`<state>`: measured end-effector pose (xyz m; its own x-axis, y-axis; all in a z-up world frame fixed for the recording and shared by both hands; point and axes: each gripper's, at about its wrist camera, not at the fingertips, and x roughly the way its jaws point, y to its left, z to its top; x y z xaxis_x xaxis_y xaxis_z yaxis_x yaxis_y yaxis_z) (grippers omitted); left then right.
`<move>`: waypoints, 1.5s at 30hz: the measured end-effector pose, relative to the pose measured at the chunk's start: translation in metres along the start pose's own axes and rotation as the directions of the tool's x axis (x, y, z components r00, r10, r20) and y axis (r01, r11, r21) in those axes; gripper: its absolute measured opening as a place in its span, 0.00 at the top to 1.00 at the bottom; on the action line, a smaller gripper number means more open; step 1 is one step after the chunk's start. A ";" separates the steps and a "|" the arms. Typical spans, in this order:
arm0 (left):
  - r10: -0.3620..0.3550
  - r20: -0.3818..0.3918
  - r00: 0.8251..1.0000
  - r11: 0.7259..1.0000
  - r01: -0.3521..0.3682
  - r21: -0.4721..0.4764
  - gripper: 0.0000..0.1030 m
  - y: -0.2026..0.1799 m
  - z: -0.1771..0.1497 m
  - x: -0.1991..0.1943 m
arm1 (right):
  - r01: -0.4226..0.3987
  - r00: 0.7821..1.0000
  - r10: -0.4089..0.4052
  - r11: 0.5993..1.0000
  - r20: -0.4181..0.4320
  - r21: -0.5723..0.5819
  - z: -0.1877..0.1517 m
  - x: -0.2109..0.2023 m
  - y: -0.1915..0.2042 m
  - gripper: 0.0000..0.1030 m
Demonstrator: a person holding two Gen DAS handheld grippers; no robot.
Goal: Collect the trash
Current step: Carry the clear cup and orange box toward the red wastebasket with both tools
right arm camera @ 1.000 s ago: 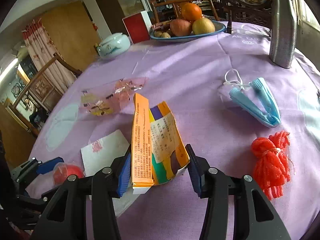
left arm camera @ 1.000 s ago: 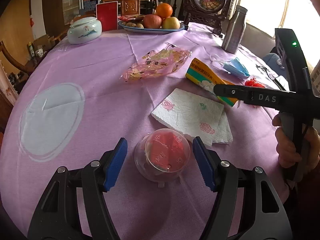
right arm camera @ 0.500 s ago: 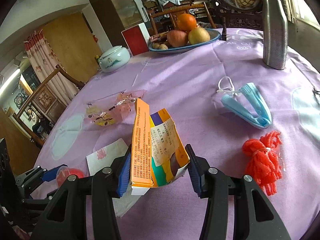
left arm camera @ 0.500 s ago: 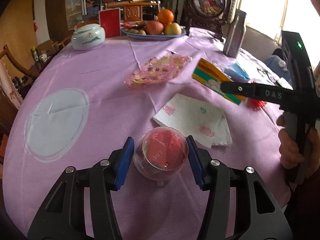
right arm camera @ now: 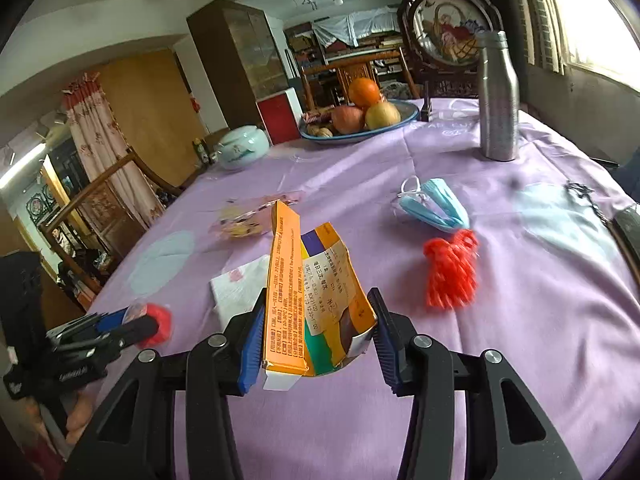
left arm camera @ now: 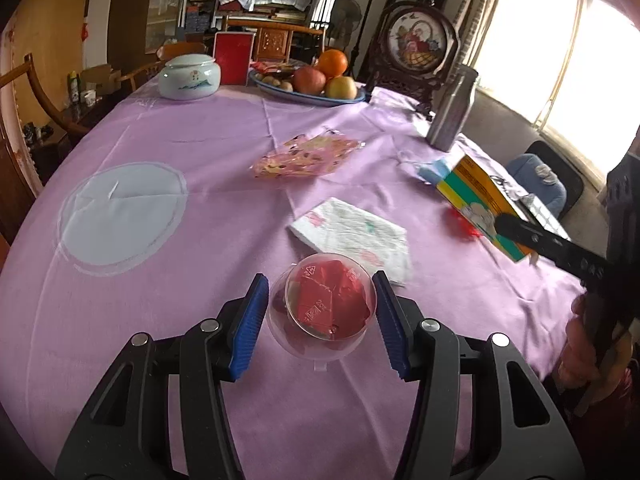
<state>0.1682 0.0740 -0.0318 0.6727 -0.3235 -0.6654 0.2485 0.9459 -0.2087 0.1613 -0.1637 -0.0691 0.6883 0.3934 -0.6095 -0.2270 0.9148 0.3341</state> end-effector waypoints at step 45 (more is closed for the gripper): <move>-0.348 -0.187 0.919 0.826 0.395 0.402 0.49 -0.339 -0.083 0.009 | 0.367 0.893 -0.438 0.842 0.103 0.396 -0.217 -0.294 -0.237 0.53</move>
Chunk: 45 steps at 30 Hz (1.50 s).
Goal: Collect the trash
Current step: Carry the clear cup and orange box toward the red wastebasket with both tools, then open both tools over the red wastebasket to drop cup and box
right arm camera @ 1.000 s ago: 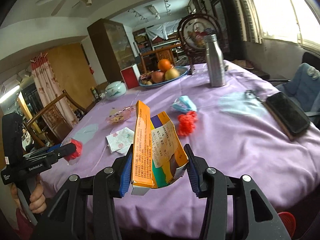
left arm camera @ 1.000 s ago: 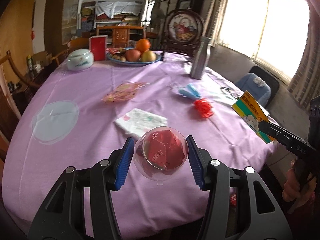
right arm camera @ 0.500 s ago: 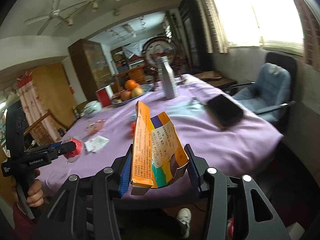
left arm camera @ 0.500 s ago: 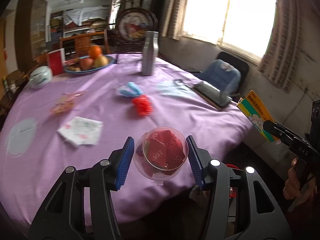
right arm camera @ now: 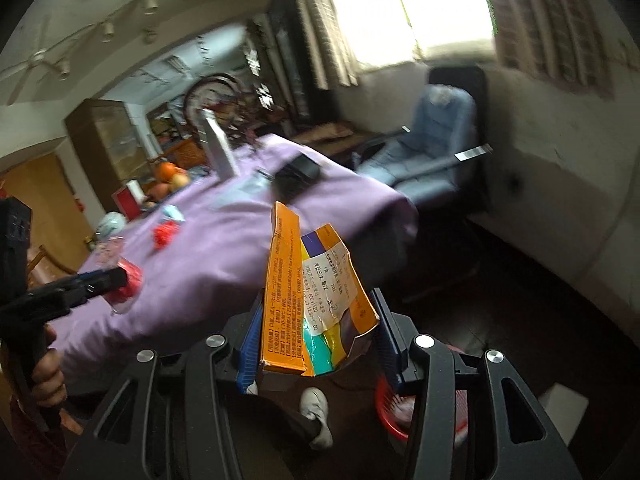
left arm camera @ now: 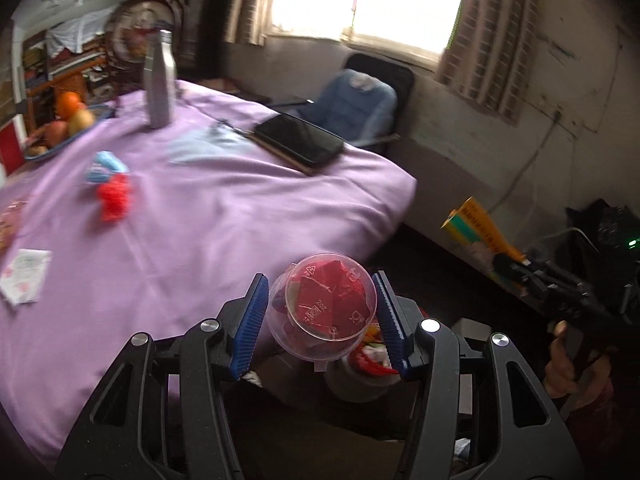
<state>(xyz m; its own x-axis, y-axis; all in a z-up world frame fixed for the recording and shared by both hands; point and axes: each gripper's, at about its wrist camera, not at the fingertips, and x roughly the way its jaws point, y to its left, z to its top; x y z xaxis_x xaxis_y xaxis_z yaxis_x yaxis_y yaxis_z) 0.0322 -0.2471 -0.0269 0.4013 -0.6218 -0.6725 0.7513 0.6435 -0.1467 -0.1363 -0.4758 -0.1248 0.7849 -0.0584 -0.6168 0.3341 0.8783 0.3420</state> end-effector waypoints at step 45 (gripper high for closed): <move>-0.173 -0.412 0.895 0.955 0.255 0.153 0.39 -0.128 -0.034 0.244 | 0.252 0.949 -0.189 0.936 -0.254 0.247 -0.091 0.093 -0.165 0.37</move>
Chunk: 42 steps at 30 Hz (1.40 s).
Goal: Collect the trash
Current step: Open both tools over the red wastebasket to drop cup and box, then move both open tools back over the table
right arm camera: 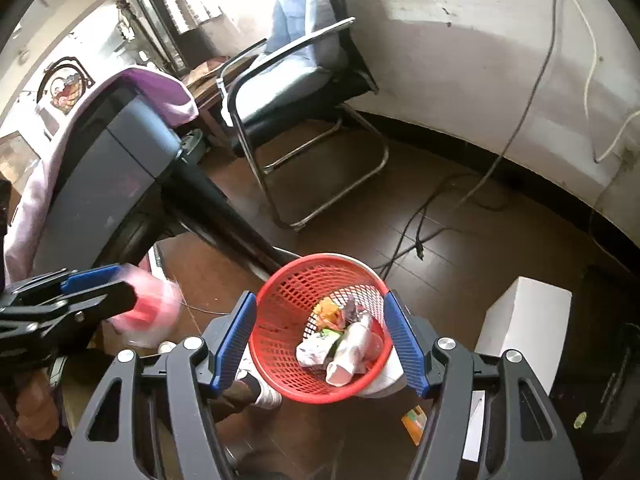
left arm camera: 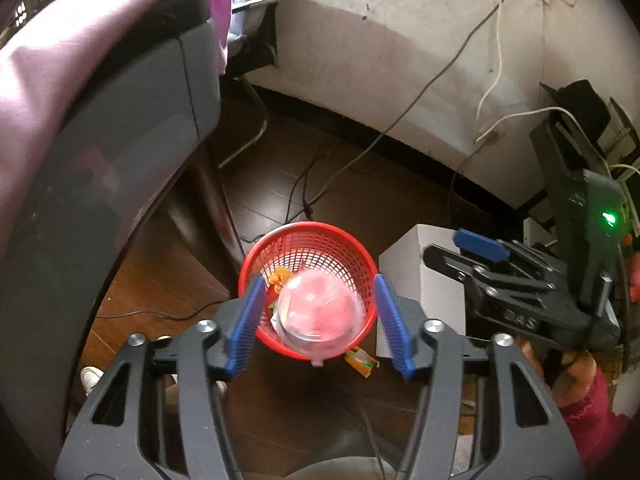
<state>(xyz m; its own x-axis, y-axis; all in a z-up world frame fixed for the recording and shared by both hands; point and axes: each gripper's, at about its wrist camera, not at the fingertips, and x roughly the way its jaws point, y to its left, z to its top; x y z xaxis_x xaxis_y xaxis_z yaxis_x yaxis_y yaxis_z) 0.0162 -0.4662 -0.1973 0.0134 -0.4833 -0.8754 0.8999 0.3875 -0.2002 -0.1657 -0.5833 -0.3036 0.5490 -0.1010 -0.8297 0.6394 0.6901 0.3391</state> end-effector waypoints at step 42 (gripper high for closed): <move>0.350 0.337 0.874 0.932 -0.291 -0.215 0.07 0.067 -0.063 -0.194 | -0.076 0.990 0.097 0.976 0.098 -0.202 -0.009 -0.095 0.113 0.18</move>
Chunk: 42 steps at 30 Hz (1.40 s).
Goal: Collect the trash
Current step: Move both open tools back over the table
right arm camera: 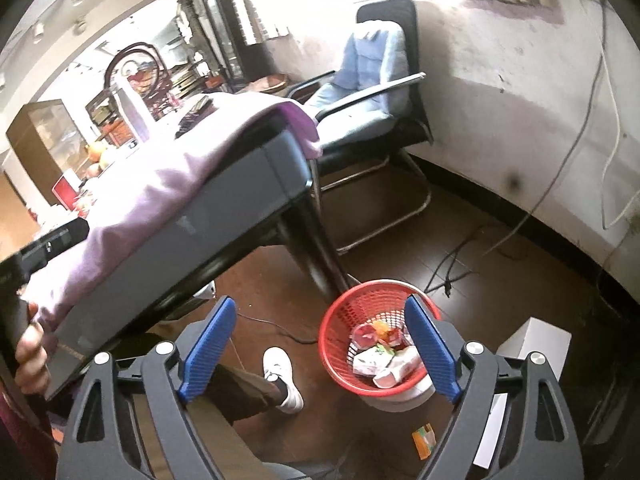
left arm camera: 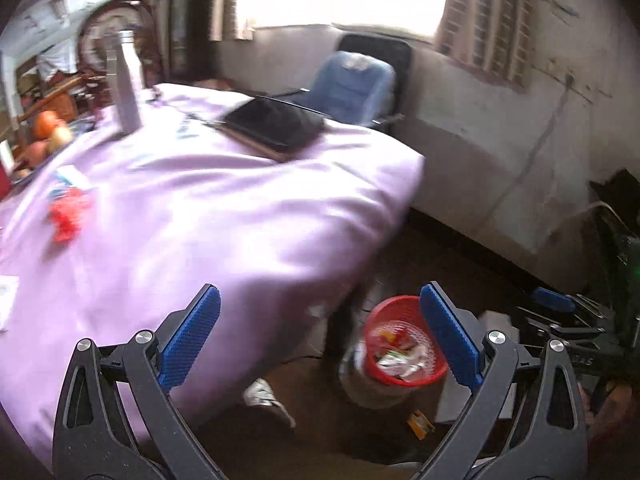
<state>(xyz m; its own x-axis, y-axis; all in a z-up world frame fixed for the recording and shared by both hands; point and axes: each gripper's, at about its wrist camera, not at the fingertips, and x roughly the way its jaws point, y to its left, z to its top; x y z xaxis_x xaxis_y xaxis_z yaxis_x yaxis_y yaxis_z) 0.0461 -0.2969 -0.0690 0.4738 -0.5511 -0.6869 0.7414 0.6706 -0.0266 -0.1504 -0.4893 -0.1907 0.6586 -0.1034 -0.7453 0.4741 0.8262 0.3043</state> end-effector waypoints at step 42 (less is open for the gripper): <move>0.300 -0.136 0.944 0.734 -0.319 -0.600 0.06 0.460 -0.009 -0.044 | -0.346 0.938 0.309 0.831 -0.156 -0.435 0.133 0.128 0.415 0.11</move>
<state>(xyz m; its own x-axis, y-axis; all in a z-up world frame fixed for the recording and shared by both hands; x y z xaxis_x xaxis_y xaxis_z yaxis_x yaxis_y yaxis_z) 0.3617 0.0407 -0.0576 0.6050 -0.2519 -0.7553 0.1079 0.9658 -0.2357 0.2085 -0.2330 -0.0812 0.6729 0.2445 -0.6981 -0.0880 0.9635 0.2527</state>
